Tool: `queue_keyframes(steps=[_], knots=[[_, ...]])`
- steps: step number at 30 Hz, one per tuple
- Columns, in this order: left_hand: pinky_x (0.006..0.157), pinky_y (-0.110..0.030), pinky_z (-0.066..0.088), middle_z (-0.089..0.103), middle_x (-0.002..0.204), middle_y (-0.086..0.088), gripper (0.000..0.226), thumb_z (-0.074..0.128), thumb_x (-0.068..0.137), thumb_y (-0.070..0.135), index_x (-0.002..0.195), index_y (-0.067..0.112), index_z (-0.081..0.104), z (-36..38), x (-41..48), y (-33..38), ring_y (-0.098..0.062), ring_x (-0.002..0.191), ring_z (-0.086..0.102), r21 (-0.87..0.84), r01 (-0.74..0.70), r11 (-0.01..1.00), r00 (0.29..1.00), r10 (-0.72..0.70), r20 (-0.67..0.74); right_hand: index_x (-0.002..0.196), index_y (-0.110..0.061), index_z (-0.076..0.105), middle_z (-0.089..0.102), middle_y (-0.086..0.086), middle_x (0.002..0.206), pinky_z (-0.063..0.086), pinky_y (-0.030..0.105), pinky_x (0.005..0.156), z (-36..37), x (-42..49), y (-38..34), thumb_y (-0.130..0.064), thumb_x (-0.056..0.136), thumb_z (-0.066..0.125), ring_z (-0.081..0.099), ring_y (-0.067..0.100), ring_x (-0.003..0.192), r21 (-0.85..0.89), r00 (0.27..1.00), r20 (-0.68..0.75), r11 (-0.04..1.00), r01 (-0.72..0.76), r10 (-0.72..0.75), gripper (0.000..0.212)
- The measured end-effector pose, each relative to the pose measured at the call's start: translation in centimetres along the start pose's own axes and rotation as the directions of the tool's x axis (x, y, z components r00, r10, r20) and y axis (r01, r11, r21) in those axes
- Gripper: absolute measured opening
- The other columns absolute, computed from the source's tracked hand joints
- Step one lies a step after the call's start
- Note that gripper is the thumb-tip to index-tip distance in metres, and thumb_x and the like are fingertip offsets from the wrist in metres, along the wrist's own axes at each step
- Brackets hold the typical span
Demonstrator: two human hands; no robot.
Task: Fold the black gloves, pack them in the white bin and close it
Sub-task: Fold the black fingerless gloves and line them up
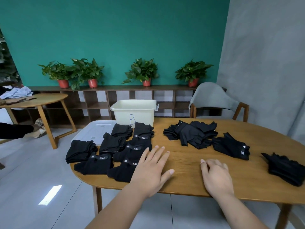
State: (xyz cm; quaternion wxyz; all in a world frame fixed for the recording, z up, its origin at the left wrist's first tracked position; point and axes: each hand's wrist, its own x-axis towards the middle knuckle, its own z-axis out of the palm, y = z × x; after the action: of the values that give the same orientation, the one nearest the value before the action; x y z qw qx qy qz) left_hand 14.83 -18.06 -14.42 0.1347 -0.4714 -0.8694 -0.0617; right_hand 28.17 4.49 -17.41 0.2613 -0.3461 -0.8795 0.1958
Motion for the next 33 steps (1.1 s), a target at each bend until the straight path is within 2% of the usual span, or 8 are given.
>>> queue_keyframes(steps=[4,14,19,22,25,27,30,33], knots=[[0.131,-0.046,-0.007,0.007,0.177,0.004,0.076,0.01,0.106,0.072,0.169,0.029,0.012,1.2,3.0,3.7,-0.016,0.163,-0.009,-0.031,-0.047,0.998,0.998,0.048,0.041,0.115,-0.022,0.074,0.065,-0.002,0.13,0.044,0.036,0.096,0.1,0.1,0.0,-0.047,0.109,0.036,0.042,0.016,0.109,0.003,1.0,-0.019,1.0,-0.007,0.007,0.046],[0.132,-0.043,-0.003,0.002,0.177,0.006,0.073,0.013,0.106,0.069,0.169,0.031,0.014,4.6,6.8,7.3,-0.015,0.163,-0.006,-0.192,0.113,0.975,0.975,-0.072,0.209,0.121,-0.027,0.073,0.066,-0.006,0.127,0.043,0.036,0.102,0.6,0.9,0.5,-0.043,0.108,0.042,0.048,0.018,0.113,0.052,0.997,-0.072,0.998,-0.031,0.034,0.037],[0.132,-0.043,-0.002,0.003,0.177,0.008,0.076,0.011,0.104,0.073,0.168,0.033,0.015,4.9,6.9,7.4,-0.013,0.162,-0.006,-0.189,0.107,0.976,0.978,-0.069,0.196,0.122,-0.032,0.068,0.059,-0.003,0.138,0.039,0.035,0.106,-0.4,3.4,1.3,-0.037,0.106,0.049,0.045,0.02,0.122,0.149,0.991,-0.05,0.982,-0.118,0.126,0.025],[0.132,-0.043,-0.003,0.002,0.177,0.009,0.077,0.01,0.103,0.075,0.168,0.034,0.015,4.9,6.8,7.5,-0.012,0.162,-0.006,-0.189,0.111,0.976,0.977,-0.073,0.198,0.155,-0.03,0.043,0.026,0.003,0.17,0.023,0.043,0.124,-1.8,5.4,4.0,-0.05,0.107,0.04,0.017,0.027,0.156,-0.164,0.993,-0.05,0.98,-0.116,0.109,0.052],[0.132,-0.042,-0.003,0.002,0.177,0.01,0.077,0.01,0.103,0.074,0.168,0.035,0.016,4.7,6.9,7.6,-0.012,0.162,-0.006,-0.196,0.113,0.974,0.977,-0.073,0.199,0.166,-0.031,0.019,0.007,0.003,0.176,0.004,0.049,0.13,-2.4,6.2,6.8,-0.062,0.105,0.019,-0.005,0.031,0.161,-0.391,0.977,0.086,0.909,-0.148,0.196,0.068],[0.132,-0.042,-0.002,0.003,0.177,0.01,0.076,0.01,0.103,0.074,0.168,0.035,0.017,4.7,6.9,7.5,-0.012,0.162,-0.005,-0.197,0.114,0.974,0.978,-0.076,0.193,0.163,-0.031,0.031,0.028,0.002,0.17,0.006,0.05,0.13,-2.2,5.8,7.0,-0.062,0.105,0.014,0.011,0.031,0.159,-0.442,0.971,0.083,0.882,-0.165,0.223,0.068],[0.132,-0.041,-0.002,0.004,0.177,0.011,0.076,0.01,0.103,0.074,0.168,0.035,0.018,4.7,6.9,7.5,-0.011,0.162,-0.005,-0.206,0.117,0.972,0.979,-0.078,0.187,0.139,-0.028,0.063,0.064,0.001,0.134,0.02,0.05,0.125,-1.9,5.2,6.5,-0.055,0.105,0.03,0.047,0.03,0.134,-0.524,0.995,-0.09,0.847,-0.09,0.05,0.055],[0.132,-0.041,-0.002,0.004,0.177,0.011,0.076,0.01,0.103,0.074,0.167,0.036,0.019,4.8,6.8,7.5,-0.011,0.162,-0.004,-0.205,0.117,0.972,0.98,-0.08,0.18,0.124,-0.023,0.072,0.066,0.004,0.113,0.033,0.051,0.117,-1.8,4.8,7.0,-0.044,0.101,0.051,0.055,0.03,0.114,-0.475,0.977,-0.2,0.879,-0.03,-0.075,0.037]])
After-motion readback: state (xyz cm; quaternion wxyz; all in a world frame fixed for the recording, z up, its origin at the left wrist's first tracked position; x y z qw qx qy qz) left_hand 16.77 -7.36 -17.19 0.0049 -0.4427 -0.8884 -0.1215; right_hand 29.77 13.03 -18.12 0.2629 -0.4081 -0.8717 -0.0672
